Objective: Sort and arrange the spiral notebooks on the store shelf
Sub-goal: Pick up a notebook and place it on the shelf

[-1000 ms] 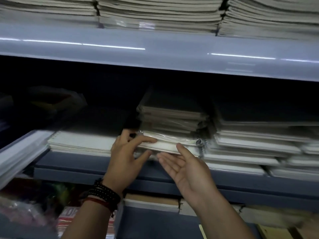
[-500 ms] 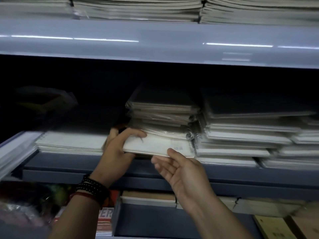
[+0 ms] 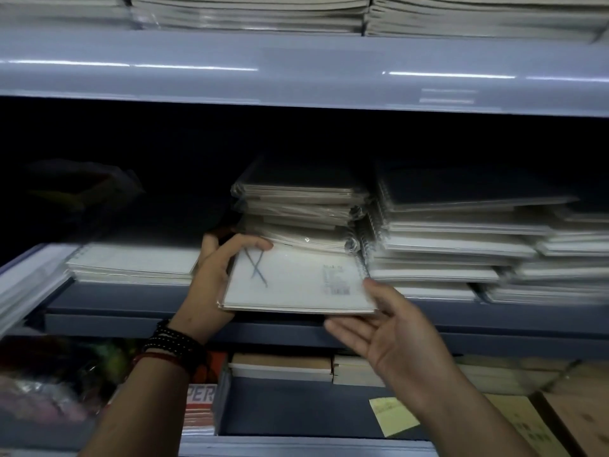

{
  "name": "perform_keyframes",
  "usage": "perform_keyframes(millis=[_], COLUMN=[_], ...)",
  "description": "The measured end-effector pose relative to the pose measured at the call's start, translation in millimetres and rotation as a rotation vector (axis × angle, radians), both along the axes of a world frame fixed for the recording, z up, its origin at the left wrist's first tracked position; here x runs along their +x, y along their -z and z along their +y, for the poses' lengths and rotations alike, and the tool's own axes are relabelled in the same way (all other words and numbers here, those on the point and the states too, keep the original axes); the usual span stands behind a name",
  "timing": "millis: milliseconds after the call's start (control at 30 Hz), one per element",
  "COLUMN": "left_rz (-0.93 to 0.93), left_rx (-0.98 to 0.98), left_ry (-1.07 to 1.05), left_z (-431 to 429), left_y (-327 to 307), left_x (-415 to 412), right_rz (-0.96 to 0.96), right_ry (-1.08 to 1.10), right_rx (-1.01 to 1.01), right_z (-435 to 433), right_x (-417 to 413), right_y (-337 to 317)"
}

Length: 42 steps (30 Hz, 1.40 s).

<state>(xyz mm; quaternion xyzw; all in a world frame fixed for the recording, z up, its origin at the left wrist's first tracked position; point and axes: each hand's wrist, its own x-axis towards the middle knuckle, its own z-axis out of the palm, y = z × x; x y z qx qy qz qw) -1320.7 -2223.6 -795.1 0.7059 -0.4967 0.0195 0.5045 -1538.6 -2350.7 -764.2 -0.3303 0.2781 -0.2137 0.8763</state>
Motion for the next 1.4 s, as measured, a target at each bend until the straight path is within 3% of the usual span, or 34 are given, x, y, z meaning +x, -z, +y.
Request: perform_keyframes(millis=[200, 400, 567, 633, 933, 1000, 1067, 1133, 1233, 1400], left_rz=[-0.011, -0.003, 0.554, 0.594, 0.306, 0.252, 0.413, 0.715, 1.017, 1.098], left_rx=[0.039, 0.11, 0.046, 0.032, 0.173, 0.11, -0.117, -0.287, -0.166, -0.121], left_ry=[-0.041, -0.054, -0.068, -0.074, -0.126, -0.204, -0.284, -0.269, -0.025, 0.003], left_z=[1, 1, -10, -9, 4, 17, 38, 58, 70, 67], left_y=[2, -3, -16, -19, -18, -13, -5, -1, -6, -14], left_x=[2, 2, -5, -4, -13, -19, -41, -62, -80, -101], right_rz=[0.055, 0.029, 0.02, 0.017, 0.019, 0.027, 0.044, 0.081, 0.133, 0.176], right_ry=[-0.139, -0.115, -0.148, -0.17, -0.216, -0.209, -0.215, -0.23, -0.215, -0.032], right_rx=[-0.123, -0.106, -0.082, -0.078, -0.098, -0.111, -0.143, -0.182, -0.24, -0.342], right_z=[-15, -11, 6, 13, 34, 35, 33, 29, 21, 22], right_x=[13, 13, -12, -25, -62, -62, -61, -60, -54, -45], right_y=[-3, -2, -5, -6, -5, -4, -3, -4, -4, 1])
